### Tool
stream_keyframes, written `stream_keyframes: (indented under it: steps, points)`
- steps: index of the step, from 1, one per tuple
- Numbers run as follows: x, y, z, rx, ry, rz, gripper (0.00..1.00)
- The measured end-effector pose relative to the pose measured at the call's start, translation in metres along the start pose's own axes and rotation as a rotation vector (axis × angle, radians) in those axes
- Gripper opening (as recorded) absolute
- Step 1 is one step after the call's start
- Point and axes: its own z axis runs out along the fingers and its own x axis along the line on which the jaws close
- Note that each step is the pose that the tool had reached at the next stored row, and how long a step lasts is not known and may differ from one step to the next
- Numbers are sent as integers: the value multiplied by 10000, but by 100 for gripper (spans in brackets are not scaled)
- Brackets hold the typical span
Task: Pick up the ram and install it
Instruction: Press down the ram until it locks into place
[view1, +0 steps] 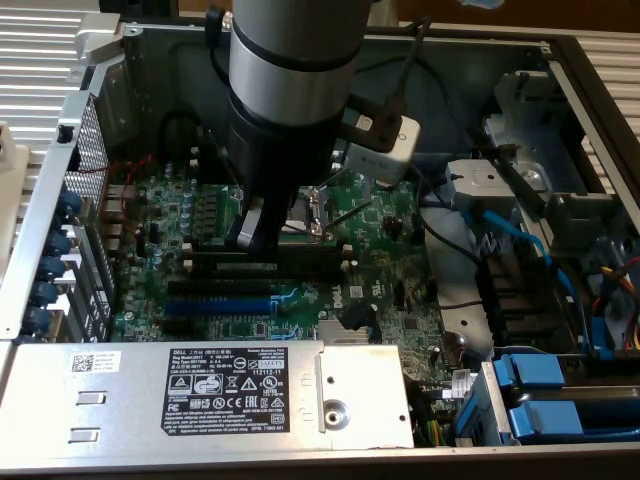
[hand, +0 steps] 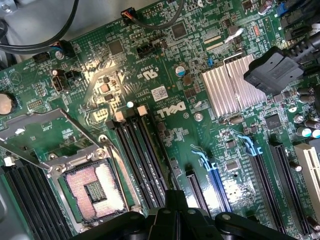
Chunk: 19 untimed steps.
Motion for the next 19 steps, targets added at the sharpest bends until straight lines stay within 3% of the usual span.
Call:
stream_keyframes:
  steps: [19]
  points:
    - [0,1,7,0,0,1,11]
